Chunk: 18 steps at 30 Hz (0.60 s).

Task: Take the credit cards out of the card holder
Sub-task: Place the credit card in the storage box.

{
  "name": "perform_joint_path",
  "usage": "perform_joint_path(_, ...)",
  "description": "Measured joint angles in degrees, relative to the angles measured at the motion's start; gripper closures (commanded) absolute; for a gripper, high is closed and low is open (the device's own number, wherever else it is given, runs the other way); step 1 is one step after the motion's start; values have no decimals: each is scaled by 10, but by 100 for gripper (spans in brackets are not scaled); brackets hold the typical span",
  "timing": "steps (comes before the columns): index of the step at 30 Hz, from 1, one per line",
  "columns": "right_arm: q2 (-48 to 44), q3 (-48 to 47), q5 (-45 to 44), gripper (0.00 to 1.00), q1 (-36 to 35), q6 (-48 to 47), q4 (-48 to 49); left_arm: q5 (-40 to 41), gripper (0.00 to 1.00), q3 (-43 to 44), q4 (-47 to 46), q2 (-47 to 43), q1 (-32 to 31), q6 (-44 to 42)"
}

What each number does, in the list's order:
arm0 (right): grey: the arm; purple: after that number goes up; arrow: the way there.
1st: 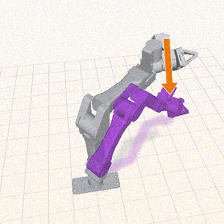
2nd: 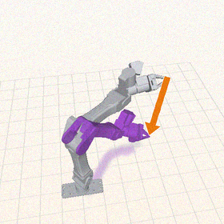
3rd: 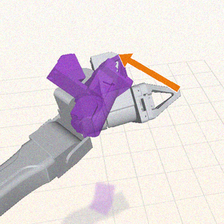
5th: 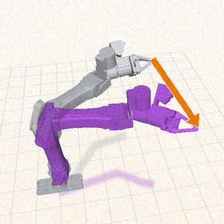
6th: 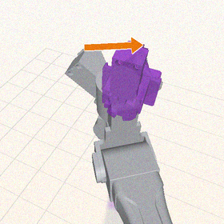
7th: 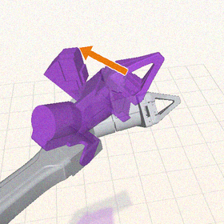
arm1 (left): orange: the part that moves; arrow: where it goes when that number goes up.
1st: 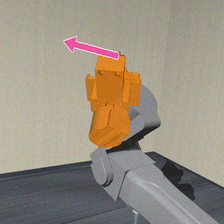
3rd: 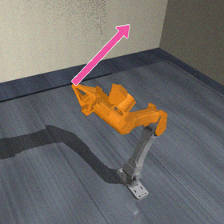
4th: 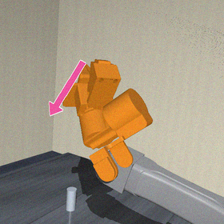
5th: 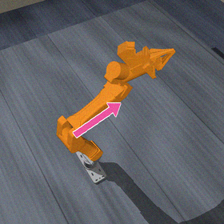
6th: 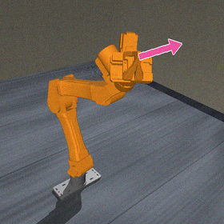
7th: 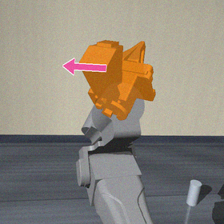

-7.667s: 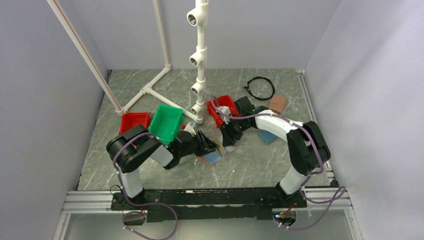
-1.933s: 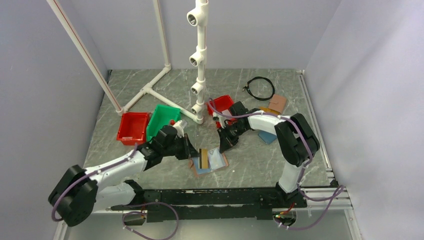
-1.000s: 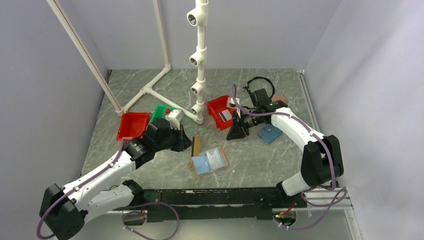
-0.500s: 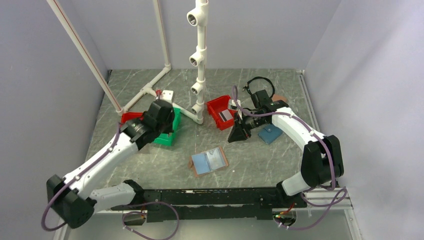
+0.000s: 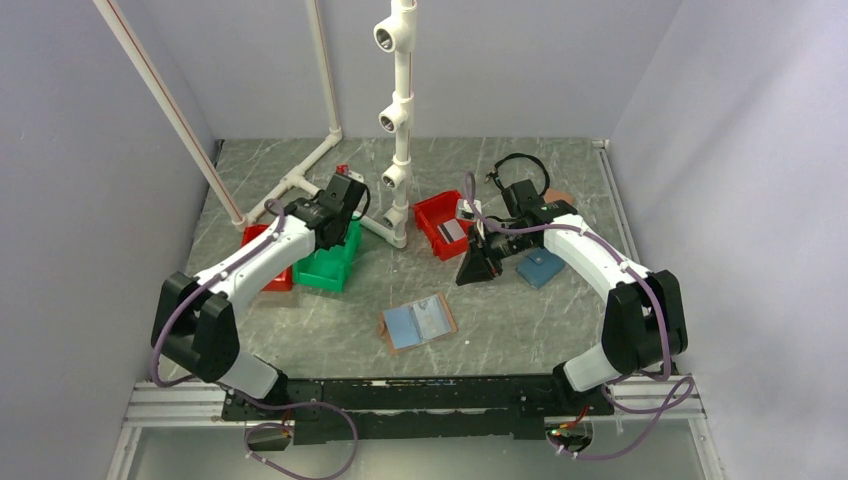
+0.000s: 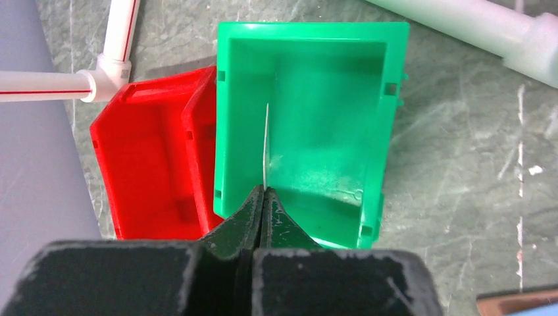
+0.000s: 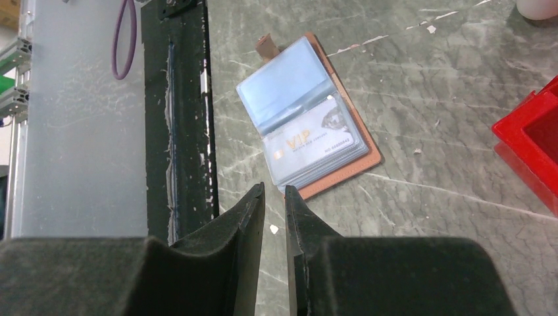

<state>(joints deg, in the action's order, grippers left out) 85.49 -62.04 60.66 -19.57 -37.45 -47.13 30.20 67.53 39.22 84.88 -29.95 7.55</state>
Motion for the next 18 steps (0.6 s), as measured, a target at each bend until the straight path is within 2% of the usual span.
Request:
perform_joint_path(3, 0, 0, 0, 80, 0, 0, 0, -5, 99, 0, -12, 19, 16, -7)
perform_joint_path(4, 0, 0, 0, 80, 0, 0, 0, -5, 95, 0, -16, 27, 22, -8)
perform_joint_path(7, 0, 0, 0, 80, 0, 0, 0, -8, 67, 0, -20, 49, 34, -5)
perform_joint_path(10, 0, 0, 0, 80, 0, 0, 0, -9, 57, 2, -16, 76, 41, 5)
perform_joint_path(18, 0, 0, 2, 80, 6, 0, 0, -26, 49, 19, 14, 97, 42, 52)
